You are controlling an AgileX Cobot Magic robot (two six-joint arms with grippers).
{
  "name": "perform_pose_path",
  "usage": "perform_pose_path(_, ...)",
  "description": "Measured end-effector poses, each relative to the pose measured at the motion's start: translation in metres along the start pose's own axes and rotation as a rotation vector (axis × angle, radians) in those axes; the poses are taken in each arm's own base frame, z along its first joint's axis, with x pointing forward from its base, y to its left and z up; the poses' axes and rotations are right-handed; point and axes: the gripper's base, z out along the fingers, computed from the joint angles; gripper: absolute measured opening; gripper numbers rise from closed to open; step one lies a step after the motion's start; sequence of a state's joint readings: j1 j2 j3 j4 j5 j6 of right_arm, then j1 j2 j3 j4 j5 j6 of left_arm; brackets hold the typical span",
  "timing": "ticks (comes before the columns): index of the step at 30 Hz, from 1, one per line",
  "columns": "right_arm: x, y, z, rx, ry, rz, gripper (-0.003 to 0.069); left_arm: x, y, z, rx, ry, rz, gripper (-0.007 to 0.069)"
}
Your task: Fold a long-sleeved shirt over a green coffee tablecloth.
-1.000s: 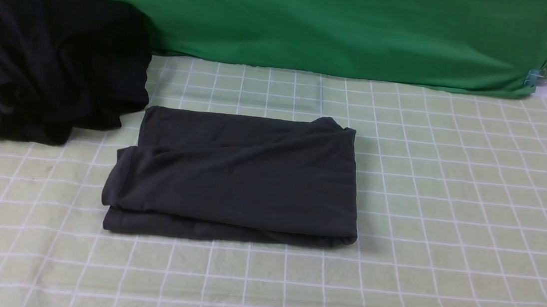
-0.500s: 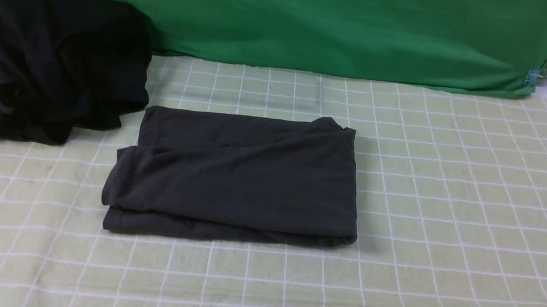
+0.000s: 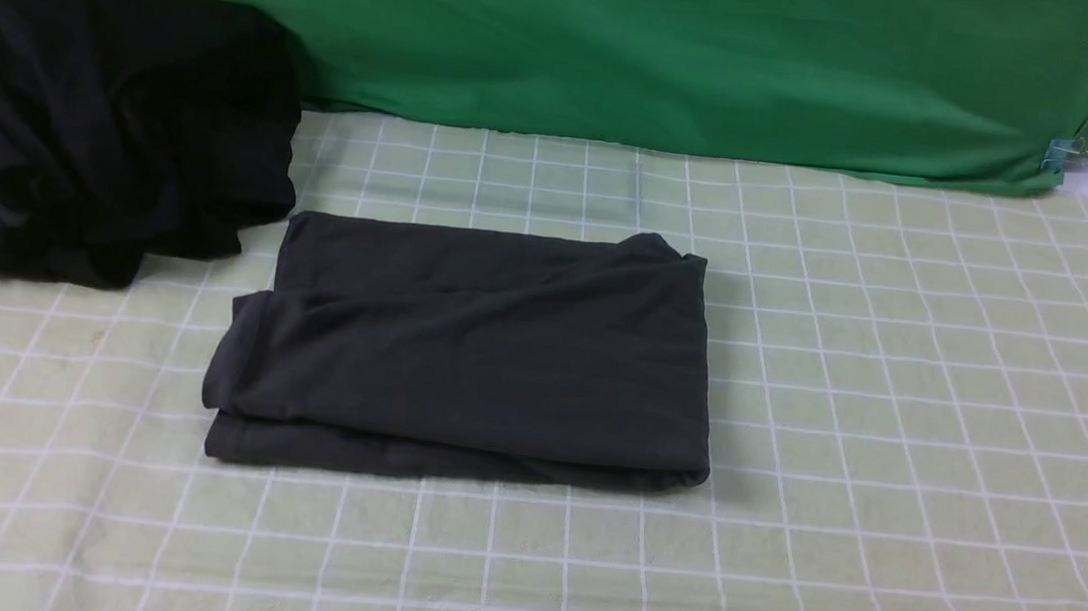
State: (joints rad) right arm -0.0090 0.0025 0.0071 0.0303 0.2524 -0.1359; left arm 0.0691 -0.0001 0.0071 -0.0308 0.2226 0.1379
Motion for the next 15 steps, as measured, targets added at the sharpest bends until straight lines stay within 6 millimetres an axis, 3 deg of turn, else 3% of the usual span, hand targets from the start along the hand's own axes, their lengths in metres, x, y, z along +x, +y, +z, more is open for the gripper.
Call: perform_pose_path(15, 0.0, -0.0011, 0.0, 0.012, -0.001, 0.021, 0.0242, 0.0, 0.0001, 0.0, -0.001, 0.0, 0.003, 0.0017)
